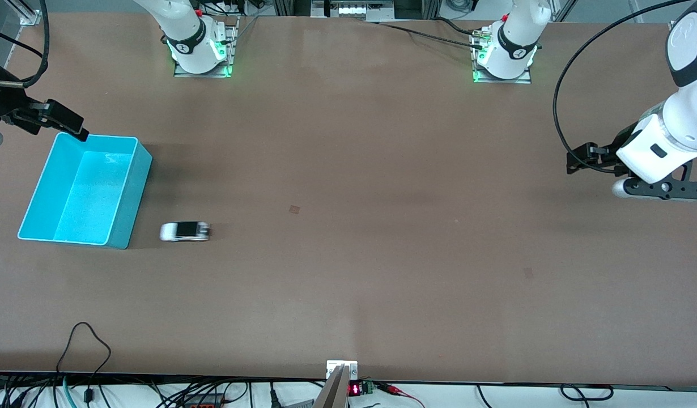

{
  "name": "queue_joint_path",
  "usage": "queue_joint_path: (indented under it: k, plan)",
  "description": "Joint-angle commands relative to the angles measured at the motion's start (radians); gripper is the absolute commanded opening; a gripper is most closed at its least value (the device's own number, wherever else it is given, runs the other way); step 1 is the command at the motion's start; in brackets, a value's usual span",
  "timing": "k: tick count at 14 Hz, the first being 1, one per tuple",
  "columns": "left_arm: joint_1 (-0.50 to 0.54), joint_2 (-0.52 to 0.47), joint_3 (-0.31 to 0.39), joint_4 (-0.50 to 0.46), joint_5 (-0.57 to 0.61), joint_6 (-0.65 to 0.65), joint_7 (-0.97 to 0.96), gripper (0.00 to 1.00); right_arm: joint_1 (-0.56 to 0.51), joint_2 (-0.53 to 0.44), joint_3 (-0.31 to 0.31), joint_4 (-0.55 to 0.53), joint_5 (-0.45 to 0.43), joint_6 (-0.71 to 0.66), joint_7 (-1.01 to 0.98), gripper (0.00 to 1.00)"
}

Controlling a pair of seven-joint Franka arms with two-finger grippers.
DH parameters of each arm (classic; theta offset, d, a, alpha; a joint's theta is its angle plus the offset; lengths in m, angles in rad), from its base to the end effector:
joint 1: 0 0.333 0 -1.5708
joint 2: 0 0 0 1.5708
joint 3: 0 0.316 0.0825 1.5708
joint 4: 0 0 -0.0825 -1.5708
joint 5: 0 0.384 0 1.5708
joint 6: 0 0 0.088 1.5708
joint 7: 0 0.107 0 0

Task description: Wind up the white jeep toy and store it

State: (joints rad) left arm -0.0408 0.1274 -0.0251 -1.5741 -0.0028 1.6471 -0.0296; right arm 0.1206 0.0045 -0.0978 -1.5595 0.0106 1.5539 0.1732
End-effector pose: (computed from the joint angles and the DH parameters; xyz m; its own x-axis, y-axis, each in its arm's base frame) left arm 0.5942 -0.0387 0.5561 0.9979 -0.0360 -0.0545 -0.0358 -0.9994 0.0043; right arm 0.5541 0.0139 0.6259 0.9887 -0.1497 -0.0117 -0.1498 -0.9887 -0.0083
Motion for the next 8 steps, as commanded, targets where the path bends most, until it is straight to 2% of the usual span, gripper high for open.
queue_joint_path:
  k: [1,8]
  plan:
    - [-0.016,-0.081,0.017,-0.09,-0.013,0.053,-0.007,1.0,-0.004,0.003,0.0,0.012,0.012,-0.001,0.009,1.0]
    - [-0.014,-0.101,0.016,-0.102,-0.006,0.051,-0.001,1.0,-0.007,0.005,0.0,0.013,0.014,0.0,0.009,1.0]
